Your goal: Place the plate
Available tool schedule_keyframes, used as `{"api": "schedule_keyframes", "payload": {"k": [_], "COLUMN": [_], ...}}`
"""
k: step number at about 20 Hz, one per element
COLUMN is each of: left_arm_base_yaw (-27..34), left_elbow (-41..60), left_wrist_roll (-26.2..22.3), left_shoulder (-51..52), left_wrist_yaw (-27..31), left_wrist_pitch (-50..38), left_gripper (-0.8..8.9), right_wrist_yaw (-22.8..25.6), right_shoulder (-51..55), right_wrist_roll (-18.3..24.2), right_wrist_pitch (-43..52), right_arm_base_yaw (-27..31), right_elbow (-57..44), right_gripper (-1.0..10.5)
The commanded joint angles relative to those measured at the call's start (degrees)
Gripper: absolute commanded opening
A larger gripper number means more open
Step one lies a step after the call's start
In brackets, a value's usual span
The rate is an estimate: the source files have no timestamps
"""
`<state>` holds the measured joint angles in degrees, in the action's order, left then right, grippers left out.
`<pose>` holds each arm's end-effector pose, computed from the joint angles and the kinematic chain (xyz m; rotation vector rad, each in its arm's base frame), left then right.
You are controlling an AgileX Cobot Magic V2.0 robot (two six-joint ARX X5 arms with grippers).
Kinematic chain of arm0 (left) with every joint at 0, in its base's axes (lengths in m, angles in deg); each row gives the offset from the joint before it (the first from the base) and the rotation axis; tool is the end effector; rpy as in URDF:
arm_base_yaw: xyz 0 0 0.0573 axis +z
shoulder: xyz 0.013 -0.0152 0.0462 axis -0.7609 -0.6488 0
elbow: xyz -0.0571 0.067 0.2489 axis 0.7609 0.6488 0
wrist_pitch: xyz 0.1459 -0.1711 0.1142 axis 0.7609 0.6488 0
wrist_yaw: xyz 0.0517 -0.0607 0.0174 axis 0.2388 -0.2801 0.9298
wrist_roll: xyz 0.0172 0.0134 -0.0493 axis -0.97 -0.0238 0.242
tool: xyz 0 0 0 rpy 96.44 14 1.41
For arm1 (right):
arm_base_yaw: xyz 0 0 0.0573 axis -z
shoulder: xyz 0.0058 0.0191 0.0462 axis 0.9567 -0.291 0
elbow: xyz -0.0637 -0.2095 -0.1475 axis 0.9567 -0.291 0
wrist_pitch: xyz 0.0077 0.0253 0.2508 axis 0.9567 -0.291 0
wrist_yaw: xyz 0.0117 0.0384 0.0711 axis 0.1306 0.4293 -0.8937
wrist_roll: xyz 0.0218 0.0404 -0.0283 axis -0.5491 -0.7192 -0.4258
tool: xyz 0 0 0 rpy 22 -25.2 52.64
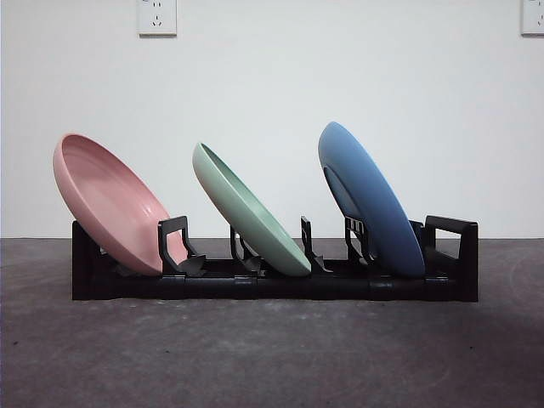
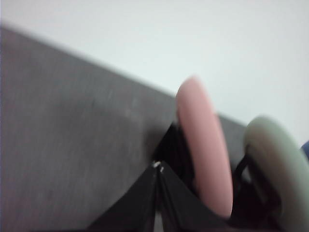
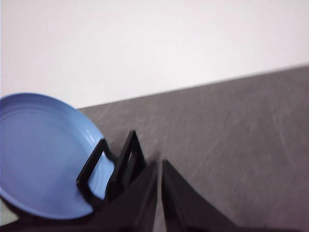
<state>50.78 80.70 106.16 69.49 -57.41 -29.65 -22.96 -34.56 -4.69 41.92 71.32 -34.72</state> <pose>0.0951 -0.0023 0.1713 -0.4635 0.0833 -0.1121 0.0964 0.0053 0.1691 0.3084 0.0290 0.1072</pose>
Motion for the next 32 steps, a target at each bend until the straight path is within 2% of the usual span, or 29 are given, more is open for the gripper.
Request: {"api": "schedule_keyframes", "payload": {"k": [1, 6, 13, 16, 24, 26, 28, 29, 31, 32], "left_arm_base_yaw": [0.1, 0.0, -0.3, -1.0, -6.6, -7.9, -8.8, -8.9, -8.9, -8.9], "left_elbow": [-4.8, -13.1, -26.6, -32.0, -48.3, -50.9, -52.2, -52.6, -52.9, -52.9], "left_wrist_roll": [1.8, -1.4, -8.7, -12.3, -21.9, -24.2, -24.4, -24.4, -24.3, -24.3], "left_shoulder": [-2.0, -8.3, -22.5, -28.9, -48.6, -51.9, -53.4, -53.6, -53.6, -53.6], "left_wrist_yaw": [-0.2, -0.4, -3.0, -5.0, -6.6, -6.6, -6.6, -6.6, -6.6, -6.6], "left_wrist_pitch": [5.0, 14.3, 25.4, 29.7, 47.6, 49.7, 49.2, 48.9, 48.9, 49.1], "left_gripper": [0.1, 0.1, 0.1, 0.1, 0.1, 0.1, 0.13, 0.57, 2.55, 3.12], "right_wrist_yaw": [-0.2, -2.1, -8.2, -10.8, -17.3, -18.0, -18.0, -17.9, -17.9, -17.9], "right_shoulder": [-1.6, -6.7, -18.5, -24.9, -46.5, -51.6, -55.8, -57.3, -59.5, -60.1], "right_wrist_roll": [-6.4, -6.7, -3.1, -0.3, 12.5, 14.9, 16.7, 17.1, 17.0, 17.0], "right_wrist_pitch": [-4.5, -14.5, -22.8, -27.1, -40.8, -43.5, -45.2, -45.7, -45.9, -45.9], "right_arm_base_yaw": [0.0, 0.0, 0.0, 0.0, -2.1, -3.5, -4.4, -4.9, -5.8, -6.3], "right_elbow": [3.8, 11.8, 23.5, 28.9, 47.6, 51.9, 55.2, 56.3, 57.8, 58.2], "right_gripper": [0.1, 0.1, 0.1, 0.1, 0.1, 0.1, 0.2, 0.4, 2.5, 3.1]}}
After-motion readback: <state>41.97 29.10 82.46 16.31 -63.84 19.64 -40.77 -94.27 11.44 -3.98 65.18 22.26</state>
